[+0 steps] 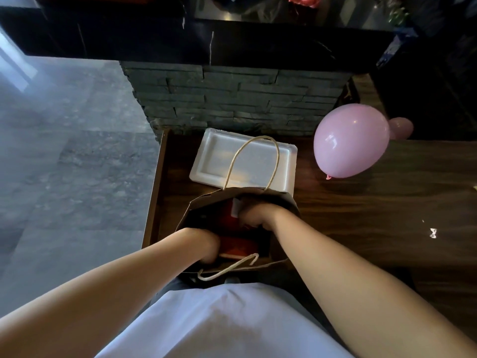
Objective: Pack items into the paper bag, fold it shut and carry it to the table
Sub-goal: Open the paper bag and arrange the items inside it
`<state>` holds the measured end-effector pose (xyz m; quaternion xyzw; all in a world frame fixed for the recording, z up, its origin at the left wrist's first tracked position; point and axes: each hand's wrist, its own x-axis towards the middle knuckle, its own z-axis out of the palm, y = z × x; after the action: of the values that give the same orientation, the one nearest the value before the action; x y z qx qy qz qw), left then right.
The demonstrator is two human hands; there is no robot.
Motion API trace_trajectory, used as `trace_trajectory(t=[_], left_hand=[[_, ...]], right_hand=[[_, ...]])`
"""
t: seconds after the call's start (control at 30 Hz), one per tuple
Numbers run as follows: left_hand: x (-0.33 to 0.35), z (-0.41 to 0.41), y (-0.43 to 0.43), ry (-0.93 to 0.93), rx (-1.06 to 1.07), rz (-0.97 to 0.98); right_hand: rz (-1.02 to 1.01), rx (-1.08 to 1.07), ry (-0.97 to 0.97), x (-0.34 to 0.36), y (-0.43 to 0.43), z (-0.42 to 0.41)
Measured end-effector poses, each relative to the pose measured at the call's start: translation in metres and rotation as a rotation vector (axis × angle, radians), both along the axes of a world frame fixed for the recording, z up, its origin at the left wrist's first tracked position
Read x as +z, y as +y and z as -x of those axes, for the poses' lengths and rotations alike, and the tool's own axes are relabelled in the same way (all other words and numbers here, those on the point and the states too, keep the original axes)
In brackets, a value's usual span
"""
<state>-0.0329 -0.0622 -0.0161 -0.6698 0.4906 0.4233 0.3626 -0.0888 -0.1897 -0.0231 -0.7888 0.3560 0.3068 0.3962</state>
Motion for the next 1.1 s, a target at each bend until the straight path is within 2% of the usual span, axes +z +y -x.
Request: trace_trajectory(t=[0.07, 0.17, 0.27, 0.43, 0.6, 0.77, 0.9, 1.0, 1.1], left_hand=[[0.001, -0.002, 0.002, -0.019, -0.054, 0.055], [0.004, -0.004, 0.003, -0.009, -0.008, 0.055], [0.002, -0.005, 0.003, -0.006, 0.039, 0.073], [-0.005, -0.001, -0.003, -0.035, 0.149, 0.175], [-0.011, 0.003, -0.017, -0.061, 0.195, 0.210], [-0.018, 0.000, -0.026, -0.030, 0.299, 0.184], [-0.036, -0.008, -0.029, -0.026, 0.528, 0.196], [-0.050, -0.011, -0.032, 0.025, 0.535, 0.422], [-0.053, -0.013, -0.032, 0.110, 0.781, 0.299]], right_hand=[[-0.047, -0.012, 0.025, 0.000, 0.001, 0.001], [-0.081, 0.011, 0.061, 0.000, -0.001, 0.004], [-0.011, 0.195, 0.220, 0.001, 0.001, 0.003], [0.083, 0.276, 0.259, -0.009, 0.000, 0.006], [0.111, 0.253, 0.280, -0.025, 0.001, 0.011], [0.108, 0.087, 0.227, -0.028, 0.001, 0.014], [0.077, 0.121, 0.257, -0.033, -0.002, 0.015], [0.088, 0.207, 0.260, -0.026, -0.003, 0.015], [0.067, 0.241, 0.291, -0.022, 0.000, 0.019]])
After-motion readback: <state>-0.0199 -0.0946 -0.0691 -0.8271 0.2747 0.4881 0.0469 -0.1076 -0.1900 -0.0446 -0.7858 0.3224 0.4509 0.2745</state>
